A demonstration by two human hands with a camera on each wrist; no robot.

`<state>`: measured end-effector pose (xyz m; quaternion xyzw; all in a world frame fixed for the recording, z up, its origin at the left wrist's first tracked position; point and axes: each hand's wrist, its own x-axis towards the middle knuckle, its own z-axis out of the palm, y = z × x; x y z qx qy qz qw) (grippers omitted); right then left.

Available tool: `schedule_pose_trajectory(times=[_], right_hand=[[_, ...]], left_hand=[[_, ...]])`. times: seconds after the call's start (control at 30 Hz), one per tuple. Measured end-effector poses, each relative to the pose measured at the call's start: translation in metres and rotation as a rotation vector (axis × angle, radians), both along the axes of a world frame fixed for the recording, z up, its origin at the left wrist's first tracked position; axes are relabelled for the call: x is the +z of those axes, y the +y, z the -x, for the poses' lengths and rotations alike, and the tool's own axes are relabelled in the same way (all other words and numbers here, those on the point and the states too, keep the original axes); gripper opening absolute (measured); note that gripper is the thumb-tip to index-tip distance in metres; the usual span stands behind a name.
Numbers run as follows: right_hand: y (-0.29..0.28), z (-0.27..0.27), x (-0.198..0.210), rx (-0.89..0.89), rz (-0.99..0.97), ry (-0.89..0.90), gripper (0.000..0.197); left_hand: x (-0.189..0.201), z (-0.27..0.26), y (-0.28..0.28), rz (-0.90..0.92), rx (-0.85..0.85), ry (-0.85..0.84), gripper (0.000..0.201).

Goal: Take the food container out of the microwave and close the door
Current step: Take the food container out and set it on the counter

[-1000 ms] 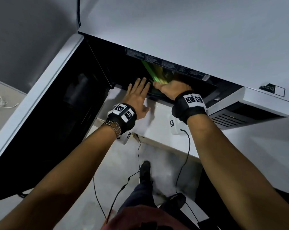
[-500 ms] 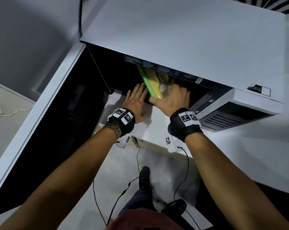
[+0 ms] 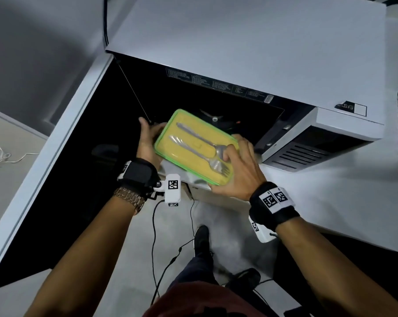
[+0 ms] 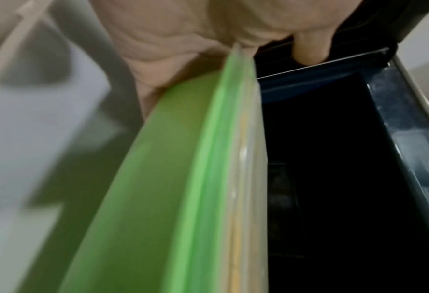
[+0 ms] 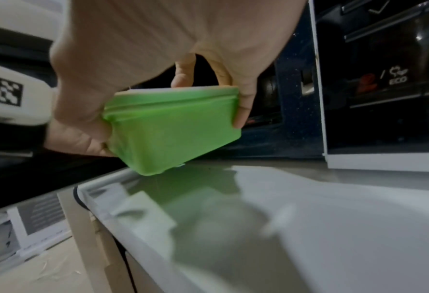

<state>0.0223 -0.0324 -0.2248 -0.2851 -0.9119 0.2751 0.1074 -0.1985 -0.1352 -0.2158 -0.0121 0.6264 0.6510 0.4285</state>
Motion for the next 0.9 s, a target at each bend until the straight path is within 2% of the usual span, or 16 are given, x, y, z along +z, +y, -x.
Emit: schedule_pose_trajectory(times=[0.03, 0.07, 0.13, 0.17, 0.27, 0.33, 0.4, 0.43, 0.6, 0.77, 0.9], right_hand=[[0.001, -0.002, -0.002, 0.023, 0.028, 0.001, 0.073], [0.002, -0.004, -0.006, 0.032, 0.058, 0.003, 0.073], [0.003, -0.008, -0.012, 0.003, 0.121, 0.004, 0.082], [0.003, -0.010, -0.014, -0.028, 0.160, 0.004, 0.091], [-0.003, -0.015, -0.020, -0.117, 0.258, 0.001, 0.129], [-0.012, -0.017, -0.024, -0.150, 0.324, -0.019, 0.141], [-0.021, -0.019, -0.030, -0.168, 0.374, -0.051, 0.142], [-0.025, -0.020, -0.033, -0.175, 0.380, -0.068, 0.139], [-0.032, -0.031, -0.042, -0.197, 0.349, -0.075, 0.126], [-0.033, -0.066, -0.043, -0.203, 0.295, -0.063, 0.125], [-0.034, -0.104, -0.045, -0.219, 0.270, -0.081, 0.125]], left_hand=[[-0.002, 0.000, -0.003, 0.067, -0.098, 0.046, 0.070], [-0.006, -0.002, -0.006, 0.123, -0.174, 0.143, 0.067], [-0.016, -0.004, -0.015, 0.135, -0.226, 0.336, 0.039], [-0.022, -0.005, -0.018, 0.137, -0.212, 0.373, 0.032], [-0.035, -0.010, -0.029, 0.175, -0.200, 0.356, 0.047], [-0.044, -0.014, -0.038, 0.215, -0.214, 0.315, 0.059], [-0.055, -0.017, -0.043, 0.225, -0.208, 0.281, 0.074], [-0.057, -0.020, -0.044, 0.217, -0.205, 0.282, 0.073], [-0.052, -0.037, -0.038, 0.220, -0.208, 0.409, 0.032], [-0.059, -0.064, -0.033, 0.262, -0.294, 0.596, 0.033], [-0.067, -0.101, -0.030, 0.240, -0.322, 0.581, 0.032]])
